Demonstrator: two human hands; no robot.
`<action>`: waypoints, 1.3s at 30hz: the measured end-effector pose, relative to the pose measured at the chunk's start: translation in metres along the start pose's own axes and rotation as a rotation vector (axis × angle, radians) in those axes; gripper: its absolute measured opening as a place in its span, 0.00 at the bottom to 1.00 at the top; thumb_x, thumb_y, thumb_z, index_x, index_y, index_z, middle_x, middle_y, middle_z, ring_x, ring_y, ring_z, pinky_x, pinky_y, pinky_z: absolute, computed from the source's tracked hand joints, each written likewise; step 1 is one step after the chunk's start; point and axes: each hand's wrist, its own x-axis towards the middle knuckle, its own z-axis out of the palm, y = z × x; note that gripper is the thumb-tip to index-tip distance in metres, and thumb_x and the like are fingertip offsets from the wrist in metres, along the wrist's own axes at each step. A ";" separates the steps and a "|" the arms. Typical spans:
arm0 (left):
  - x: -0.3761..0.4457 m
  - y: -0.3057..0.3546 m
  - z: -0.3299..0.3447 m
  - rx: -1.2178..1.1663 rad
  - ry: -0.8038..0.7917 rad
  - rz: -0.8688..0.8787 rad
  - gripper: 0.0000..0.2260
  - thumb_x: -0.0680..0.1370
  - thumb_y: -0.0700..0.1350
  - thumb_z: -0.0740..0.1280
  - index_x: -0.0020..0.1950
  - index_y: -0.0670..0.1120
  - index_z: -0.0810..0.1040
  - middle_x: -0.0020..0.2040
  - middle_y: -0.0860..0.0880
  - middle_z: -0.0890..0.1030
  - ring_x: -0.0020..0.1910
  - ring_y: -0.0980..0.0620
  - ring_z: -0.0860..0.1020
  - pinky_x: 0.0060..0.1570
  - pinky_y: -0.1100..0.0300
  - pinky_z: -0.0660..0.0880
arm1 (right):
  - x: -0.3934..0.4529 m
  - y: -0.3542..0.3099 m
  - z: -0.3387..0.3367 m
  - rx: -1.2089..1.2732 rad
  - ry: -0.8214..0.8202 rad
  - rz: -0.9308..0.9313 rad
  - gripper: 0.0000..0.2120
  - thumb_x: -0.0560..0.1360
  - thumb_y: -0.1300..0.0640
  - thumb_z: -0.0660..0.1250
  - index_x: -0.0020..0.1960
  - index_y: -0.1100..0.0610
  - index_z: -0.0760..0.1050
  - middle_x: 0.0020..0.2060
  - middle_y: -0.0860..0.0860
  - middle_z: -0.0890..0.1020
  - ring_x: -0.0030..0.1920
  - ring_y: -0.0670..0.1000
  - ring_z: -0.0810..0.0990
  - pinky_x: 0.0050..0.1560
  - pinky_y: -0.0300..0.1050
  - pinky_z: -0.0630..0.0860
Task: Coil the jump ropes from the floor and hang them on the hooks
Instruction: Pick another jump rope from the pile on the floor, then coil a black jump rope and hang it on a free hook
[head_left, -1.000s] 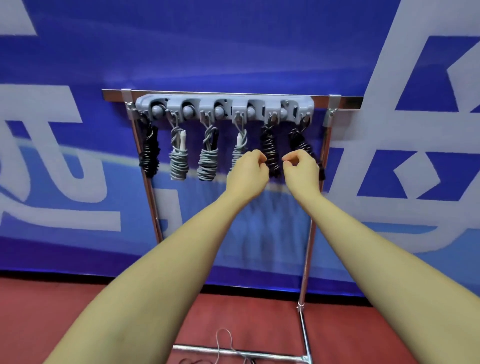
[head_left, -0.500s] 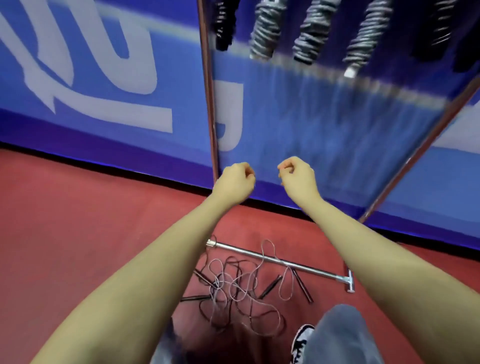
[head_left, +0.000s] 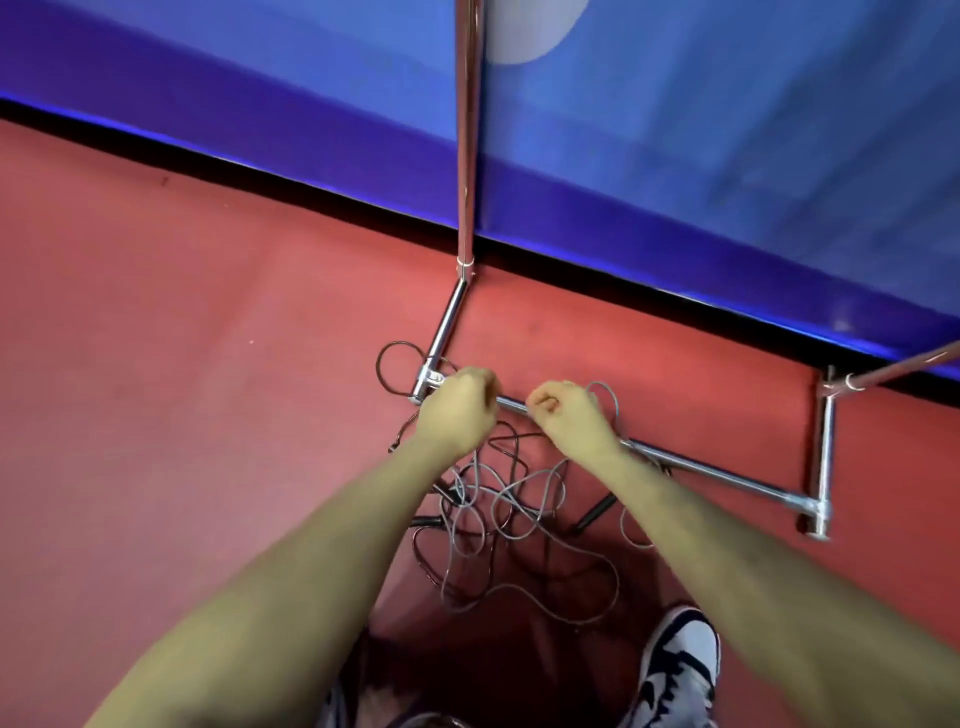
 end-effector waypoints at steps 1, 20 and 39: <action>0.006 -0.011 0.015 0.017 -0.029 -0.003 0.11 0.76 0.39 0.60 0.56 0.43 0.77 0.56 0.45 0.77 0.55 0.44 0.76 0.52 0.52 0.74 | 0.006 0.012 0.014 -0.028 -0.045 0.017 0.04 0.71 0.64 0.68 0.43 0.58 0.81 0.40 0.53 0.78 0.41 0.51 0.77 0.48 0.44 0.72; 0.009 -0.009 0.016 -0.061 0.029 0.116 0.07 0.77 0.37 0.64 0.52 0.40 0.80 0.49 0.42 0.80 0.49 0.42 0.77 0.50 0.52 0.73 | -0.001 -0.002 0.007 0.019 0.130 -0.159 0.02 0.71 0.63 0.69 0.41 0.59 0.80 0.37 0.52 0.76 0.43 0.55 0.75 0.46 0.49 0.70; -0.212 0.200 -0.261 -0.137 0.556 0.513 0.07 0.77 0.37 0.66 0.52 0.37 0.82 0.46 0.41 0.83 0.45 0.45 0.79 0.46 0.64 0.69 | -0.200 -0.225 -0.208 0.210 0.119 -0.414 0.14 0.73 0.69 0.67 0.58 0.61 0.76 0.41 0.53 0.75 0.34 0.42 0.72 0.34 0.26 0.68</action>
